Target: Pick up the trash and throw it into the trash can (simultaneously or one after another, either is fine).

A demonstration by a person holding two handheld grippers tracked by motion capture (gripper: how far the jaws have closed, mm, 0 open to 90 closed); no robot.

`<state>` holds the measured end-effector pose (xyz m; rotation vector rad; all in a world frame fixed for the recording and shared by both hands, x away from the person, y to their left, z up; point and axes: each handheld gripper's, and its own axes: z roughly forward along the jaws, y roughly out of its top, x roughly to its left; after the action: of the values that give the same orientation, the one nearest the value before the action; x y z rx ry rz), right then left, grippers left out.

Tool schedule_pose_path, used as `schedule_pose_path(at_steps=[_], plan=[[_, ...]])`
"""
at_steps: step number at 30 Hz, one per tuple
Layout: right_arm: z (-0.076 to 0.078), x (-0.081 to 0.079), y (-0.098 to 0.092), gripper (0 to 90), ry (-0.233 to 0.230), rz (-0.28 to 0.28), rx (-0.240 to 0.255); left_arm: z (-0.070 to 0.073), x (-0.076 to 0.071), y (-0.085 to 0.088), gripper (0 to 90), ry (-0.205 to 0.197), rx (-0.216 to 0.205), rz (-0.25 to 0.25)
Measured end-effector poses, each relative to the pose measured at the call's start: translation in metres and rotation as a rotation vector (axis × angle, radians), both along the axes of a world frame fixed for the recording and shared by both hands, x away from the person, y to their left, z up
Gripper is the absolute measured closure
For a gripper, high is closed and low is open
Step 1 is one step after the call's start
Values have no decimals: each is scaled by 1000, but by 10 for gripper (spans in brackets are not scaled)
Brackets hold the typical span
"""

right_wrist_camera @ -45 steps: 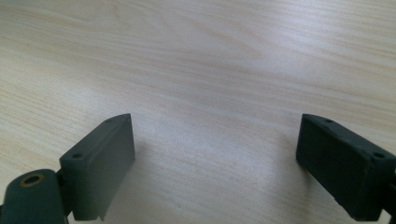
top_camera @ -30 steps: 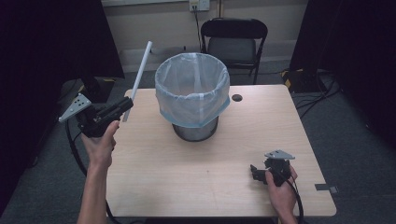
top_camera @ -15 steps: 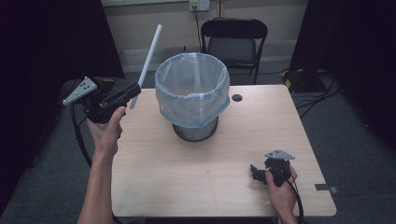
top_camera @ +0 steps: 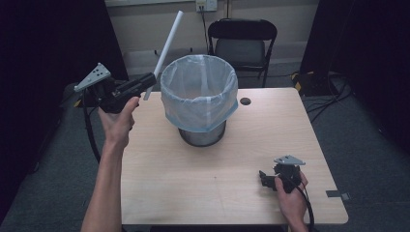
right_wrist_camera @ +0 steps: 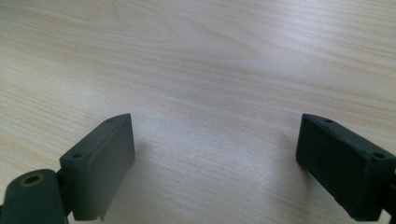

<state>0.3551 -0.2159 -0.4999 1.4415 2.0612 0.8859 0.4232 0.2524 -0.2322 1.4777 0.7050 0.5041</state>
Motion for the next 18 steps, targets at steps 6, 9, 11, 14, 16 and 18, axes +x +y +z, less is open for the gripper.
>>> schedule_pose_path(at_steps=[6, 9, 11, 14, 16, 18], plan=[[0, 0, 0, 107, 0, 0, 0, 7, 9, -13, 805, -7, -6, -29], [0, 0, 0, 107, 0, 0, 0, 13, 11, -19, 805, -13, -1, -41], [0, 0, 0, 107, 0, 0, 0, 14, 11, -22, 805, -15, -12, -46], [0, 0, 0, 107, 0, 0, 0, 15, 17, -32, 805, -12, -7, -64], [0, 0, 0, 107, 0, 0, -1, 15, 20, -36, 805, -12, -13, -73], [0, 0, 0, 107, 0, 0, -1, 17, 24, -41, 806, -12, -8, -80]])
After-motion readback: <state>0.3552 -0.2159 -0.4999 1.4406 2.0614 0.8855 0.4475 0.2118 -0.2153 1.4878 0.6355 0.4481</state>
